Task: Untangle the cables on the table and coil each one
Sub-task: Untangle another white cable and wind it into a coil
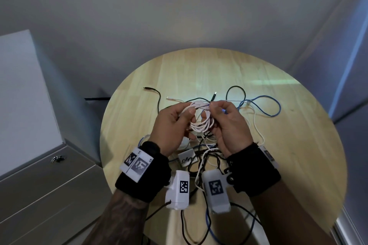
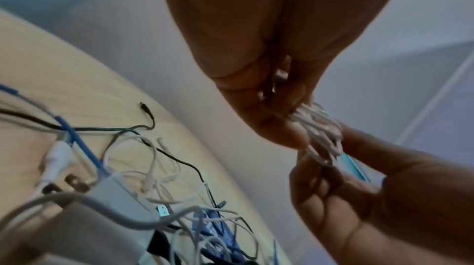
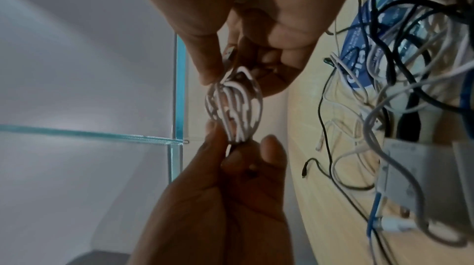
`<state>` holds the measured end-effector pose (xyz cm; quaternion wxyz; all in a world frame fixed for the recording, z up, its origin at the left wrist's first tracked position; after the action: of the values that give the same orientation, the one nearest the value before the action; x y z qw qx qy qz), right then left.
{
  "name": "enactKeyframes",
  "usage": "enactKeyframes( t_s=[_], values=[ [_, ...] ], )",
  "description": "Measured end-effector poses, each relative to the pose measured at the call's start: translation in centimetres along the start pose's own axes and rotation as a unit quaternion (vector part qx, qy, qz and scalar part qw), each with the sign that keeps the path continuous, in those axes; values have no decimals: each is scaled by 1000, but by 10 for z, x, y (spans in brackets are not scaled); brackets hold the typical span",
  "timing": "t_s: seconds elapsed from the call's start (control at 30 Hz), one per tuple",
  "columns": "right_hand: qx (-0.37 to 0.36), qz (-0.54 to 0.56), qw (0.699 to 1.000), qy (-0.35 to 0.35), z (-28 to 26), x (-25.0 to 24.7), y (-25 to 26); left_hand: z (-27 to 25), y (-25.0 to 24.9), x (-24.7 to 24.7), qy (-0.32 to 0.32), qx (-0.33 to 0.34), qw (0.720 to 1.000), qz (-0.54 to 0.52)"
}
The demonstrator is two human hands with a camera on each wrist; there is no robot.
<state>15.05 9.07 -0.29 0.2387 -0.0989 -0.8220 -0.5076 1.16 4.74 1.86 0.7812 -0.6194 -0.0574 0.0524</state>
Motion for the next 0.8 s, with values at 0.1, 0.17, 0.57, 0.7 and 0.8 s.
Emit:
enactKeyframes(
  t_s=[0.1, 0.17, 0.57, 0.7, 0.8],
  values=[
    [53, 64, 994, 72, -2, 7, -4, 0, -2, 5, 3, -48, 986, -157],
    [86, 74, 987, 110, -3, 9, -5, 0, -5, 7, -6, -78, 962, -263],
    [83, -198, 977, -13, -10, 6, -2, -1, 1, 2, -104, 37, 992, -61],
    [79, -186, 979, -8, -10, 4, 2, 2, 5, -3, -56, 40, 998, 4],
    [67, -206, 976, 13, -13, 5, -1, 2, 10, -6, -51, 19, 997, 59]
  ],
)
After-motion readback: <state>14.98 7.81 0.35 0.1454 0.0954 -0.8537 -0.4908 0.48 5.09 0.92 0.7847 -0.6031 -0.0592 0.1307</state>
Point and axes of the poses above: each hand's wrist, its own z-axis towards the middle knuckle, its own x-axis out of the palm, y = z × x, the point moved 1 cm from there along z, towards the middle knuckle, and after that the axes turned 14 degrees about x, right-handed, at the moved point
